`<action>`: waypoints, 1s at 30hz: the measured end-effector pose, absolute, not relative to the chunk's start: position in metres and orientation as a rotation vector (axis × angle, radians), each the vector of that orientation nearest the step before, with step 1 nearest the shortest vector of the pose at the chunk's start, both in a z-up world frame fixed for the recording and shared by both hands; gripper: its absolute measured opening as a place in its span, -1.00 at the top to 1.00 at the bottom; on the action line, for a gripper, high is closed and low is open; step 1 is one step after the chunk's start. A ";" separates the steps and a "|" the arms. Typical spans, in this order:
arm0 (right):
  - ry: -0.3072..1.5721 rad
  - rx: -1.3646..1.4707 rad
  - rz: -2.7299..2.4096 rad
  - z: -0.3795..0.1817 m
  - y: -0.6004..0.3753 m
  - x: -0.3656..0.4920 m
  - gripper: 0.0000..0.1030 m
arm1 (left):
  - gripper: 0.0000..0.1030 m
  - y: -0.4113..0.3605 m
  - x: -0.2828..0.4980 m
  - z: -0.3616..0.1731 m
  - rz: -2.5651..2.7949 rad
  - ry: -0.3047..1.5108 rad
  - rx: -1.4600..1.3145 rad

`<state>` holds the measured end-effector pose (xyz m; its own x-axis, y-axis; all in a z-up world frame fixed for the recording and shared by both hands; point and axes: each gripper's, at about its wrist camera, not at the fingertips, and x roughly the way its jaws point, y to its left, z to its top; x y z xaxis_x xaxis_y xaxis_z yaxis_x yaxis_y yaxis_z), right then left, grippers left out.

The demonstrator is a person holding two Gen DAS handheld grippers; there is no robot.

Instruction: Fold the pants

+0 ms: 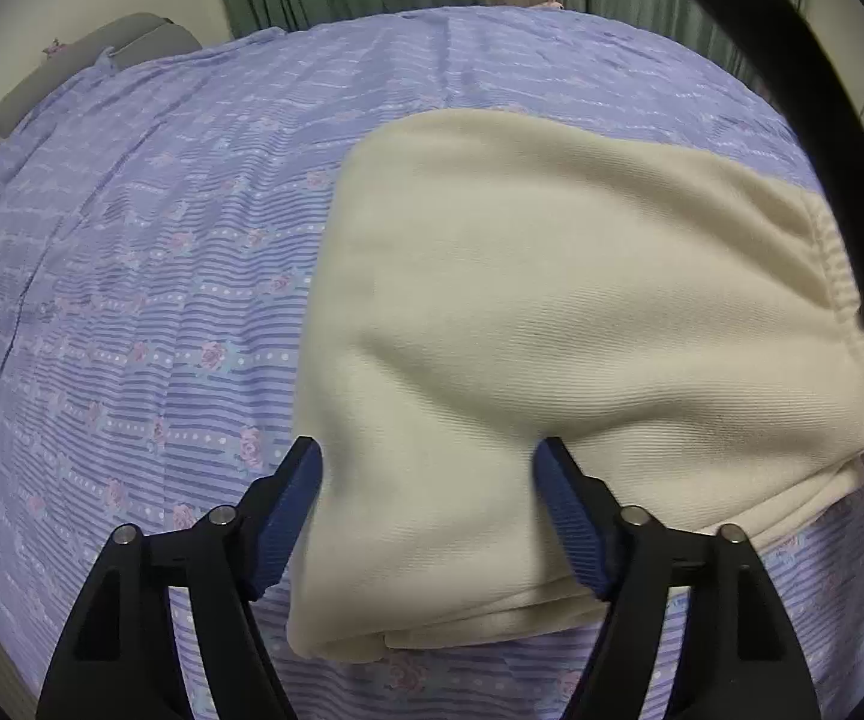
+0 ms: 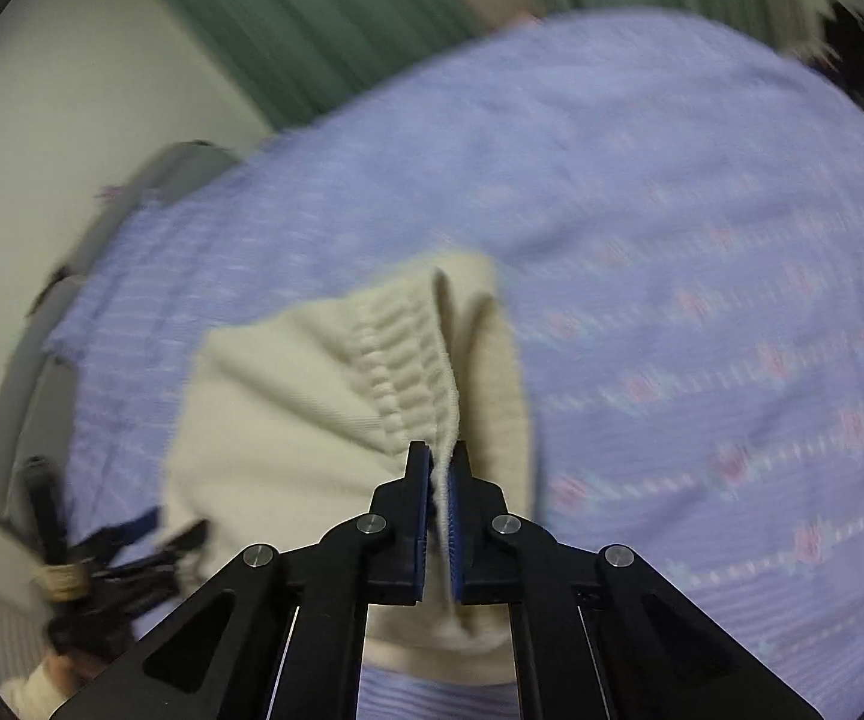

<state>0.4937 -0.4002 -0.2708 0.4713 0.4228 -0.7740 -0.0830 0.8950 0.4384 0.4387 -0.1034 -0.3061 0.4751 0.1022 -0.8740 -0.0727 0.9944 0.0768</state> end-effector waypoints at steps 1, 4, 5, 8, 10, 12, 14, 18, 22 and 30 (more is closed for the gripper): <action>1.050 0.363 0.303 -0.278 -0.403 0.496 0.89 | -0.50 -0.103 0.440 -0.307 0.104 1.071 0.036; 1.056 0.309 0.270 -0.284 -0.398 0.500 0.87 | -0.55 -0.104 0.440 -0.307 0.112 1.071 0.054; 1.062 0.291 0.257 -0.285 -0.395 0.501 0.86 | -0.55 -0.104 0.439 -0.307 0.111 1.074 0.053; 1.067 0.268 0.241 -0.285 -0.394 0.497 0.74 | -0.55 -0.104 0.438 -0.303 0.123 1.081 0.072; 1.058 0.230 0.210 -0.276 -0.394 0.490 0.34 | -0.55 -0.108 0.433 -0.293 0.151 1.056 0.122; 1.015 0.219 0.159 -0.258 -0.399 0.476 -0.37 | -0.60 -0.113 0.427 -0.283 0.166 1.021 0.168; 0.943 0.259 0.169 -0.244 -0.404 0.455 -0.51 | -0.69 -0.118 0.416 -0.268 0.165 0.960 0.192; 0.958 0.379 0.225 -0.256 -0.405 0.432 -0.59 | -0.77 -0.124 0.399 -0.249 0.159 0.885 0.177; 1.021 0.549 0.250 -0.292 -0.408 0.430 -0.59 | -0.78 -0.131 0.397 -0.253 0.155 0.893 0.175; 1.054 0.774 0.306 -0.325 -0.417 0.436 -0.68 | -0.78 -0.142 0.401 -0.258 0.134 0.916 0.140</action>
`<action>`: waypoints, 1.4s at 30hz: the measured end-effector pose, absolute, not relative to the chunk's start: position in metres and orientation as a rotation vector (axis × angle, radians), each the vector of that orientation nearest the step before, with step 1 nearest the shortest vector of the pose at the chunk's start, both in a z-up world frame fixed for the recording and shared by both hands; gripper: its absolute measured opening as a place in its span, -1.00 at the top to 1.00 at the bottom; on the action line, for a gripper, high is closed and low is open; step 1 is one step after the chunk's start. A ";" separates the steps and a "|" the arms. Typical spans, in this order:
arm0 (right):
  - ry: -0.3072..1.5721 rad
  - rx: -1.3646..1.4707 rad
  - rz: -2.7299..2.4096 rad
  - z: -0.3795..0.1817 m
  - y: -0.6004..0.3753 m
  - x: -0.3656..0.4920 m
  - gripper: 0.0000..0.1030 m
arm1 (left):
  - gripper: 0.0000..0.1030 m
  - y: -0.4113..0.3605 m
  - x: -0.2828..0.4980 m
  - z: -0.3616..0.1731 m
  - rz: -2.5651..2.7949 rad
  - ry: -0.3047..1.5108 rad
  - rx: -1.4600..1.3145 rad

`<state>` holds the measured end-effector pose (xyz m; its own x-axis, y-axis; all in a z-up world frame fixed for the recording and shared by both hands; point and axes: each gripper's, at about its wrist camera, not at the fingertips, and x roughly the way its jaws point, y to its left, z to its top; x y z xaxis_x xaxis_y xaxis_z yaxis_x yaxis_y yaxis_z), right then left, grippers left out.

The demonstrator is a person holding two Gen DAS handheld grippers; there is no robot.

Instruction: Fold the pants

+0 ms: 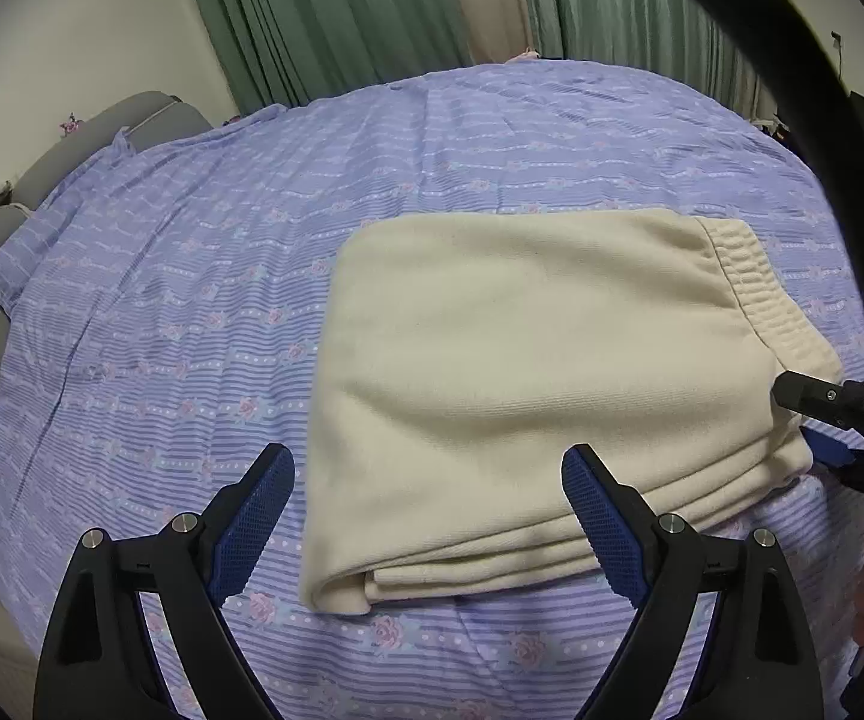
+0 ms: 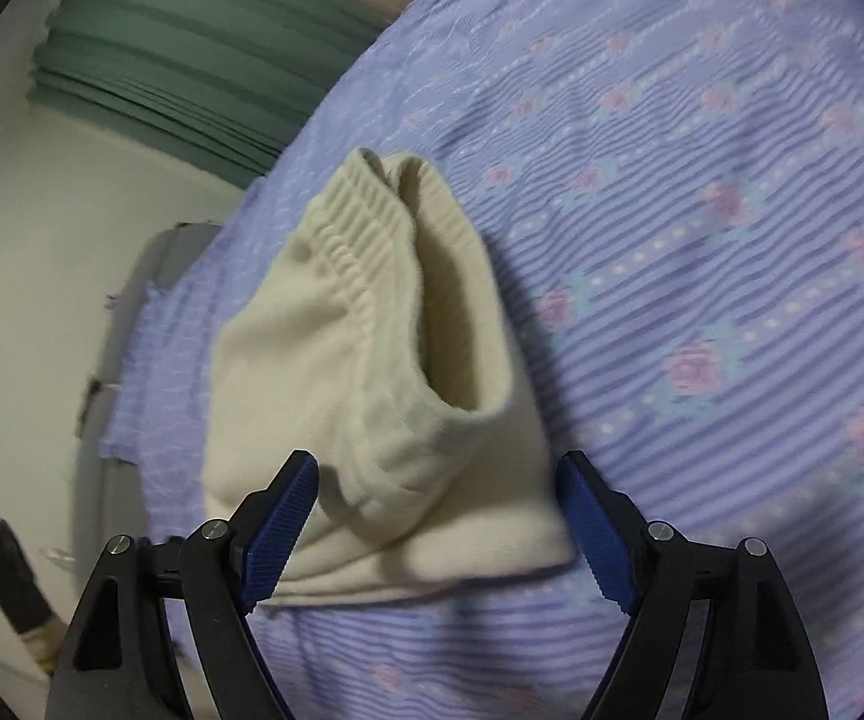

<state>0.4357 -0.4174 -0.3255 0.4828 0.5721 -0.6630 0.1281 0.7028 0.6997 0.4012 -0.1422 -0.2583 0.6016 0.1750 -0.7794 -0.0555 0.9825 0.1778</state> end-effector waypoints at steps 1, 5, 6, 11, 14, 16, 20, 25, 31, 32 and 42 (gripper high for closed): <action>1.057 0.784 0.310 -0.329 -0.418 0.438 -0.69 | -0.78 -0.141 0.403 -0.259 0.136 0.921 0.136; 1.086 0.832 0.343 -0.343 -0.415 0.449 -0.78 | -0.78 -0.138 0.406 -0.258 0.146 0.919 0.120; 1.091 0.833 0.351 -0.346 -0.414 0.451 -0.84 | -0.78 -0.136 0.407 -0.258 0.146 0.918 0.113; 1.103 0.833 0.364 -0.349 -0.401 0.461 -0.95 | -0.78 -0.125 0.411 -0.260 0.151 0.934 0.070; 1.116 0.839 0.360 -0.334 -0.392 0.464 -0.81 | -0.78 -0.113 0.411 -0.260 0.165 0.933 0.039; 1.072 0.806 0.401 -0.316 -0.383 0.460 -0.73 | -0.78 -0.104 0.411 -0.262 0.172 0.936 0.017; 1.079 0.711 0.399 -0.314 -0.368 0.469 -0.60 | -0.78 -0.079 0.416 -0.269 0.176 0.962 -0.030; 1.120 0.866 0.329 -0.346 -0.381 0.482 -0.38 | -0.78 -0.065 0.424 -0.272 0.137 0.978 -0.034; 1.141 0.649 0.209 -0.319 -0.362 0.466 0.17 | -0.78 -0.043 0.446 -0.273 0.033 0.974 -0.102; 1.136 0.589 0.192 -0.314 -0.355 0.462 0.18 | -0.78 -0.033 0.452 -0.273 0.005 0.977 -0.145; 1.118 0.408 0.158 -0.311 -0.339 0.472 0.16 | -0.68 -0.018 0.518 -0.328 -0.315 1.085 -0.247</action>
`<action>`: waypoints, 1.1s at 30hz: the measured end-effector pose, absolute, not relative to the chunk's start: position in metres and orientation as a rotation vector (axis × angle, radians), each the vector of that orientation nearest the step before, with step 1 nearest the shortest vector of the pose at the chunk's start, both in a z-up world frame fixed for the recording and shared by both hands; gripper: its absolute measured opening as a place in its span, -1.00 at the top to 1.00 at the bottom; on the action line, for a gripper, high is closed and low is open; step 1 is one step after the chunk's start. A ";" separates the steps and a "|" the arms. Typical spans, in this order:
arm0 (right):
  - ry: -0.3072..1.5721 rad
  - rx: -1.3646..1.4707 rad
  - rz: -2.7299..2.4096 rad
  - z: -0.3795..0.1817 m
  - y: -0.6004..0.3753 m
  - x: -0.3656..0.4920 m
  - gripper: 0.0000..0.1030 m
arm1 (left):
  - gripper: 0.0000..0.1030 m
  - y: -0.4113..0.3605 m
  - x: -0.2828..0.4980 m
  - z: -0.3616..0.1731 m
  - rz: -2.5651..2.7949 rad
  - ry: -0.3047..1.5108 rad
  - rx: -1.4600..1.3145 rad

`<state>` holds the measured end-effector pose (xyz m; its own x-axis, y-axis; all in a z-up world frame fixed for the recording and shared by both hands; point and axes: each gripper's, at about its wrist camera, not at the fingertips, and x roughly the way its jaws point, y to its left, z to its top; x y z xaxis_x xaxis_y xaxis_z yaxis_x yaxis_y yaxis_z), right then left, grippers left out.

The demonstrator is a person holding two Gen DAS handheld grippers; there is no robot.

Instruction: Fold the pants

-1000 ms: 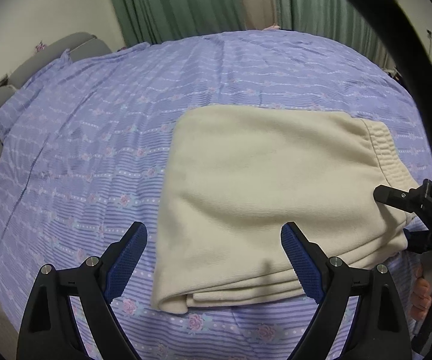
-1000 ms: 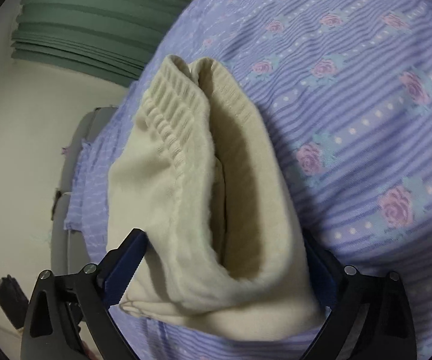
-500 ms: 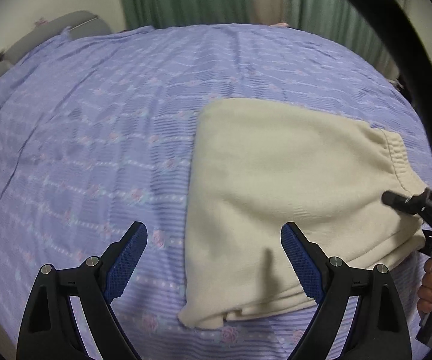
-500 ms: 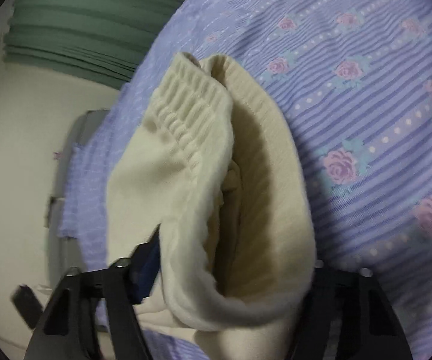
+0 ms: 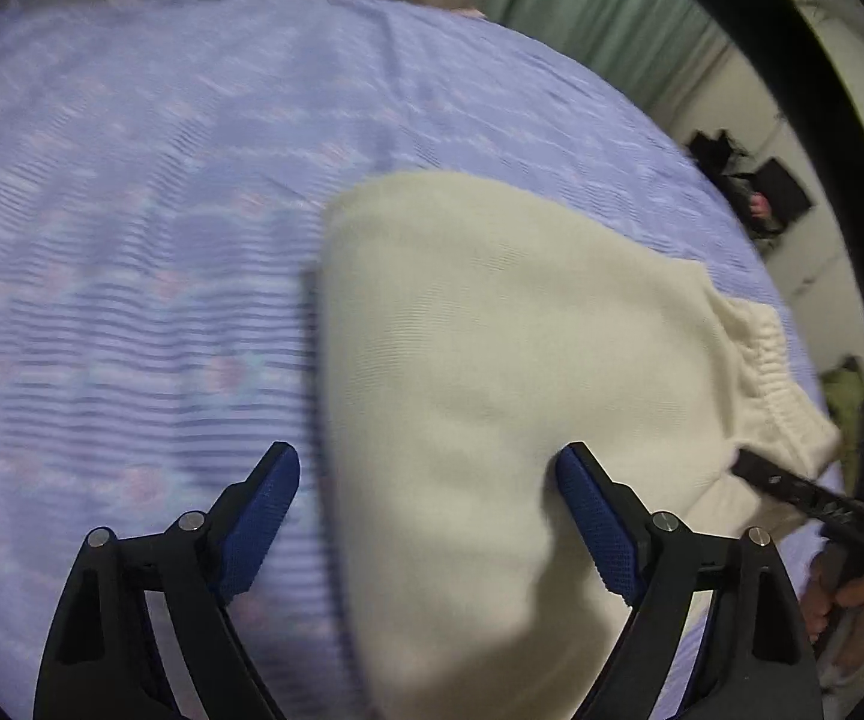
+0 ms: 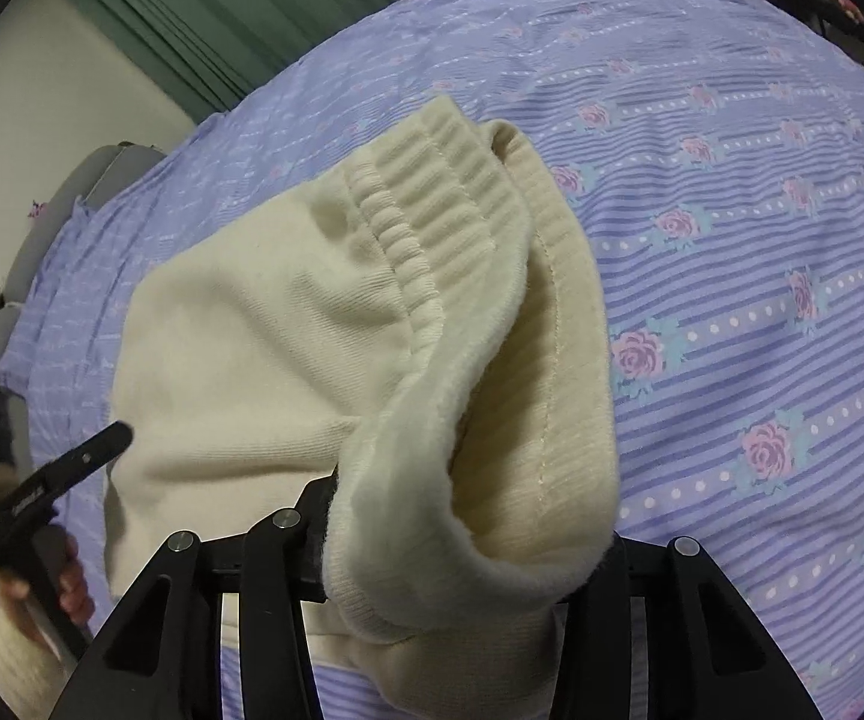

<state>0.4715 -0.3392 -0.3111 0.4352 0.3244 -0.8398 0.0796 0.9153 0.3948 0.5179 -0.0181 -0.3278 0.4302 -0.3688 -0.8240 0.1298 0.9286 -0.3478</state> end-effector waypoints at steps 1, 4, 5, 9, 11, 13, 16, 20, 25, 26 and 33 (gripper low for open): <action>1.117 0.407 0.149 -0.311 -0.337 0.472 0.15 | -0.61 -0.017 0.524 -0.334 -0.359 1.102 -0.299; 1.116 0.404 0.119 -0.314 -0.339 0.473 0.12 | -0.01 -0.014 0.527 -0.334 -0.419 1.141 -0.413; 1.118 0.408 0.107 -0.314 -0.339 0.475 0.11 | 0.05 -0.016 0.526 -0.326 -0.430 1.130 -0.426; 1.113 0.407 0.074 -0.318 -0.332 0.475 0.05 | 0.13 -0.016 0.526 -0.322 -0.493 1.102 -0.423; 1.110 0.419 0.070 -0.320 -0.323 0.480 0.03 | -0.35 -0.019 0.540 -0.349 -0.433 1.183 -0.396; 1.115 0.406 0.062 -0.321 -0.320 0.482 0.02 | -0.53 -0.021 0.550 -0.368 -0.444 1.218 -0.476; 1.123 0.406 0.059 -0.319 -0.317 0.485 0.05 | 0.00 -0.027 0.549 -0.362 -0.418 1.224 -0.507; 1.095 0.355 0.086 -0.292 -0.311 0.477 0.26 | 0.58 -0.034 0.538 -0.315 -0.354 1.142 -0.410; 1.040 0.288 0.159 -0.236 -0.291 0.447 0.32 | 0.64 -0.036 0.501 -0.249 -0.331 1.074 -0.330; 1.034 0.282 0.175 -0.224 -0.288 0.437 0.32 | 0.65 -0.034 0.492 -0.238 -0.327 1.065 -0.307; 0.991 0.188 0.282 -0.150 -0.265 0.359 0.32 | 0.65 -0.011 0.402 -0.163 -0.279 1.026 -0.257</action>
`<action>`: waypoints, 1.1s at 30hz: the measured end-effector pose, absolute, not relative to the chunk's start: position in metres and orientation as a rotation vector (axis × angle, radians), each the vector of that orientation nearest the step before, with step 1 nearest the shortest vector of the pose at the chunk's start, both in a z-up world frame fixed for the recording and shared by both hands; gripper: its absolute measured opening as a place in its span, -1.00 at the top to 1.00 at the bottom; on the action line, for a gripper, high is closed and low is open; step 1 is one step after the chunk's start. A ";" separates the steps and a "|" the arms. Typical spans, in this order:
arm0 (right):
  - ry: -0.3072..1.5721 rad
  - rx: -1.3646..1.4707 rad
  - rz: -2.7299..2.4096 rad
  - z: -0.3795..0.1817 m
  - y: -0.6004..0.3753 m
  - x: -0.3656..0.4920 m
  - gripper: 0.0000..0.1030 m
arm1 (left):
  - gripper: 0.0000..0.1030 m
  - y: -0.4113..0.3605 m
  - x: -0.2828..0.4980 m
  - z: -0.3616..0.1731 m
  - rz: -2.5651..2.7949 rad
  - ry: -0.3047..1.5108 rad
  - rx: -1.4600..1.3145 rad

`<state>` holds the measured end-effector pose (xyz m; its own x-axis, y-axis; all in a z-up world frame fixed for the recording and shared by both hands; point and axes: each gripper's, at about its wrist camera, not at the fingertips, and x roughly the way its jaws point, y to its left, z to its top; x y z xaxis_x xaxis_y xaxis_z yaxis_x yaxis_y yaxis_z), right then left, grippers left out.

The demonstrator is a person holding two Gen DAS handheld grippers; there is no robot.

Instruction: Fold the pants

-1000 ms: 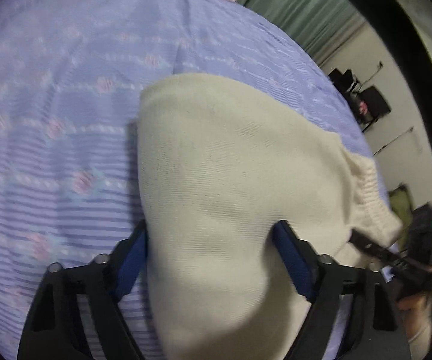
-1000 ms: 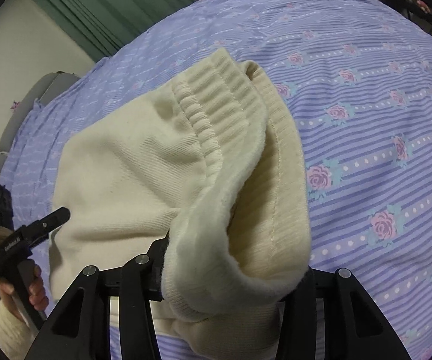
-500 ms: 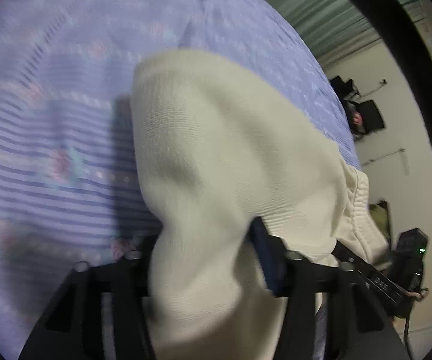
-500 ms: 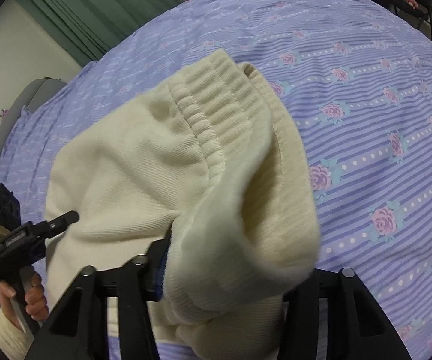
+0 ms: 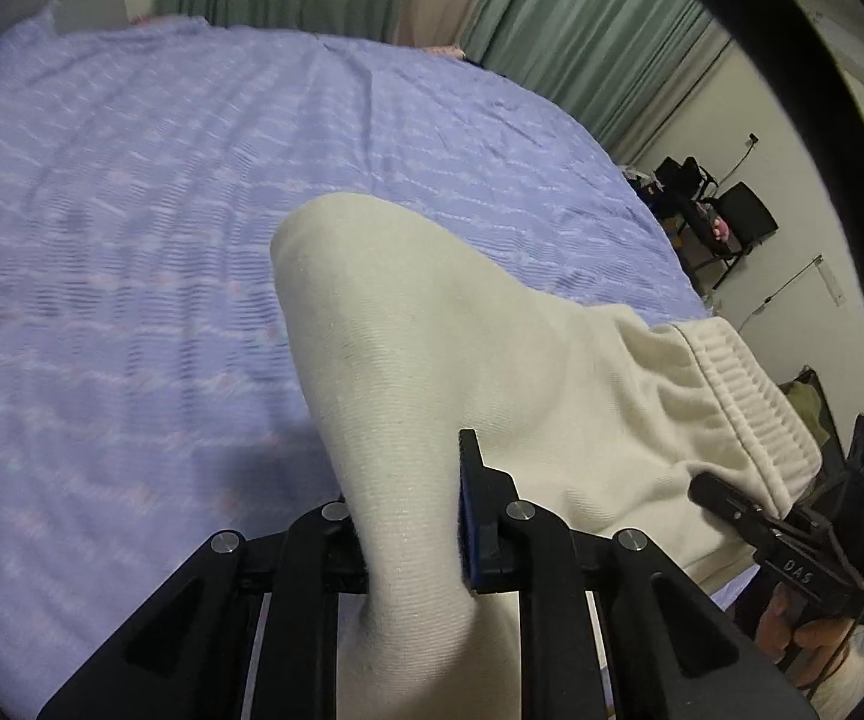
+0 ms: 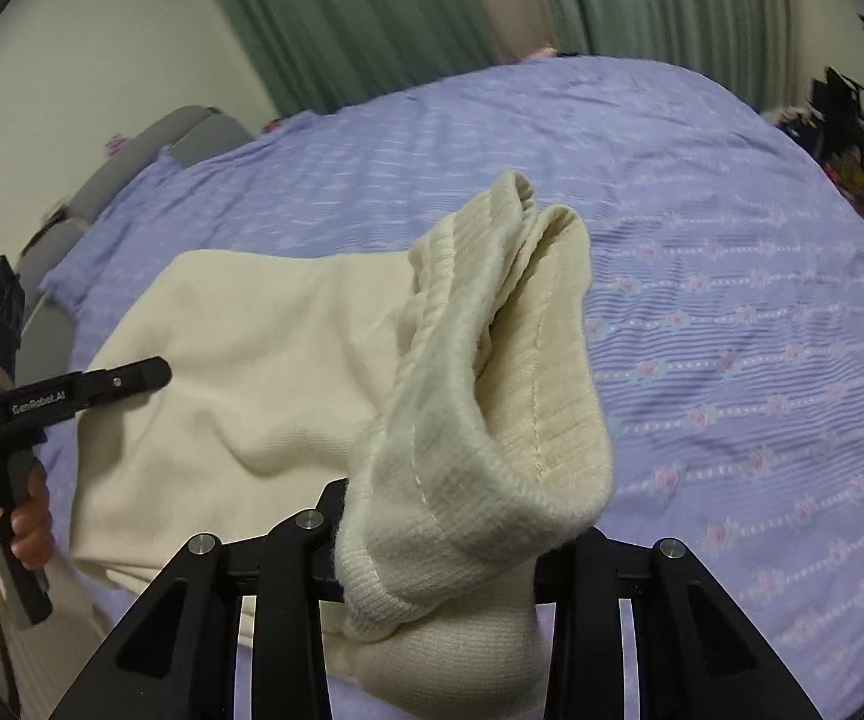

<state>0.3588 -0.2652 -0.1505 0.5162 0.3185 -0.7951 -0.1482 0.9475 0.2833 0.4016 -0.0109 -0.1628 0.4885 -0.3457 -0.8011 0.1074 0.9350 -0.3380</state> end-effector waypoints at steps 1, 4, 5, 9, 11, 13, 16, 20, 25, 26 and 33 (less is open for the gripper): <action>0.989 0.180 0.299 -0.143 -0.261 0.350 0.32 | 0.65 -0.007 0.389 -0.154 -0.266 1.022 -0.249; 0.981 0.141 0.358 -0.119 -0.241 0.323 0.32 | 0.65 0.015 0.346 -0.129 -0.230 1.012 -0.247; 0.981 0.134 0.377 -0.112 -0.234 0.316 0.32 | 0.65 0.020 0.340 -0.126 -0.223 1.011 -0.252; 0.983 0.112 0.445 -0.090 -0.195 0.291 0.32 | 0.65 0.064 0.299 -0.105 -0.189 0.998 -0.274; 0.985 0.101 0.469 -0.083 -0.169 0.281 0.32 | 0.65 0.092 0.285 -0.100 -0.174 0.990 -0.271; 0.990 0.094 0.488 -0.078 -0.141 0.274 0.32 | 0.65 0.117 0.271 -0.093 -0.164 0.986 -0.262; 0.986 0.073 0.508 -0.072 -0.090 0.264 0.32 | 0.65 0.177 0.255 -0.091 -0.164 0.970 -0.270; 0.962 0.070 0.484 -0.068 -0.019 0.250 0.32 | 0.65 0.250 0.251 -0.092 -0.205 0.956 -0.254; 0.982 0.135 0.413 -0.065 0.062 0.238 0.32 | 0.65 0.332 0.258 -0.088 -0.255 0.998 -0.195; 0.977 0.144 0.405 -0.067 0.079 0.236 0.32 | 0.65 0.349 0.261 -0.087 -0.264 1.000 -0.184; 1.000 0.144 0.384 -0.083 0.165 0.249 0.32 | 0.65 0.436 0.288 -0.104 -0.283 1.032 -0.163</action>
